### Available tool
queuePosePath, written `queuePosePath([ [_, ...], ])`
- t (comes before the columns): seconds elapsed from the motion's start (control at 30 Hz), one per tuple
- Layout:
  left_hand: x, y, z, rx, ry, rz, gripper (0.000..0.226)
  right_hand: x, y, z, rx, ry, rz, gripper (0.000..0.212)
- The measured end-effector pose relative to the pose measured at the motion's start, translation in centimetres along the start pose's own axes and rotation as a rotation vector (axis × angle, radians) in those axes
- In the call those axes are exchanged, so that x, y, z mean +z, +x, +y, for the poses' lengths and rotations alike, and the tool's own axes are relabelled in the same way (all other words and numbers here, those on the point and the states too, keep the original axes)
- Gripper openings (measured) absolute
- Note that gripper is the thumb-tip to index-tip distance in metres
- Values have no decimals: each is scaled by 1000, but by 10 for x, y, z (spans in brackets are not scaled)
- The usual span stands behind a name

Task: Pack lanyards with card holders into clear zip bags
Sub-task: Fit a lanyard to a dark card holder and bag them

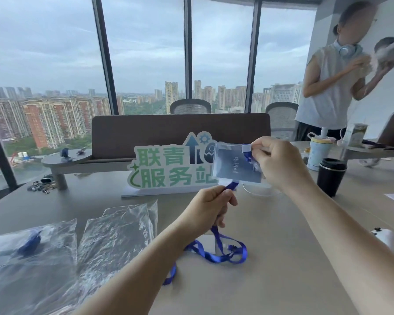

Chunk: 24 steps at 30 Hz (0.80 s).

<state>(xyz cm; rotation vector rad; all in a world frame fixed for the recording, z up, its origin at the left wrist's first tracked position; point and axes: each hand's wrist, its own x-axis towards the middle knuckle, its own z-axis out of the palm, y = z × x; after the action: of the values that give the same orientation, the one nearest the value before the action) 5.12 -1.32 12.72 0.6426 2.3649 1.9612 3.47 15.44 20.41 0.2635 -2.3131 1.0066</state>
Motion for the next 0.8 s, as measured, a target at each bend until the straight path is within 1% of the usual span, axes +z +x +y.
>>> queuePosePath([
  [0.07, -6, -2, 3, -5, 158, -6, 32, 4, -1, 9, -70, -212, 37, 20],
  [0.13, -16, -4, 11, 24, 346, 5, 31, 5, -4, 13, -93, -387, -38, 20],
  [0.17, -21, -4, 15, 56, 412, 21, 30, 4, -4, 13, -105, -452, -125, 21],
  [0.23, -29, -2, 25, 133, 476, 54, 25, -1, -6, 11, -134, -473, -390, 20],
  [0.27, -32, -1, 27, 162, 490, 69, 23, -3, -7, 9, -130, -417, -550, 20],
  [0.33, -37, 2, 28, 158, 439, 90, 22, -6, -10, 5, -83, -163, -829, 22],
  [0.37, -38, 1, 27, 132, 350, 79, 23, -7, -12, 4, -69, -6, -903, 21],
  [0.4, -39, -1, 24, 111, 238, 57, 24, -7, -12, 5, -74, 140, -918, 20],
  [0.47, -40, -6, 17, 82, 17, 10, 25, -6, -12, 7, -110, 387, -841, 18],
  [0.5, -39, -9, 13, 65, -26, 13, 25, -4, -12, 8, -112, 499, -771, 18],
  [0.57, -31, -13, 5, 8, -3, 40, 31, 3, -12, 9, -86, 632, -611, 18],
  [0.6, -27, -13, 2, -27, 6, 31, 27, 7, -12, 9, -64, 655, -531, 18],
  [0.67, -19, -15, -2, -75, 24, -9, 28, 16, -11, 8, 8, 636, -369, 17],
  [0.7, -17, -16, -3, -77, 69, -27, 30, 19, -9, 9, 29, 580, -285, 17],
  [0.77, -17, -19, -2, -83, 246, -61, 29, 23, -5, 13, -24, 334, -153, 17],
  [0.8, -19, -20, -1, -74, 344, -80, 28, 23, -4, 15, -78, 188, -129, 17],
])
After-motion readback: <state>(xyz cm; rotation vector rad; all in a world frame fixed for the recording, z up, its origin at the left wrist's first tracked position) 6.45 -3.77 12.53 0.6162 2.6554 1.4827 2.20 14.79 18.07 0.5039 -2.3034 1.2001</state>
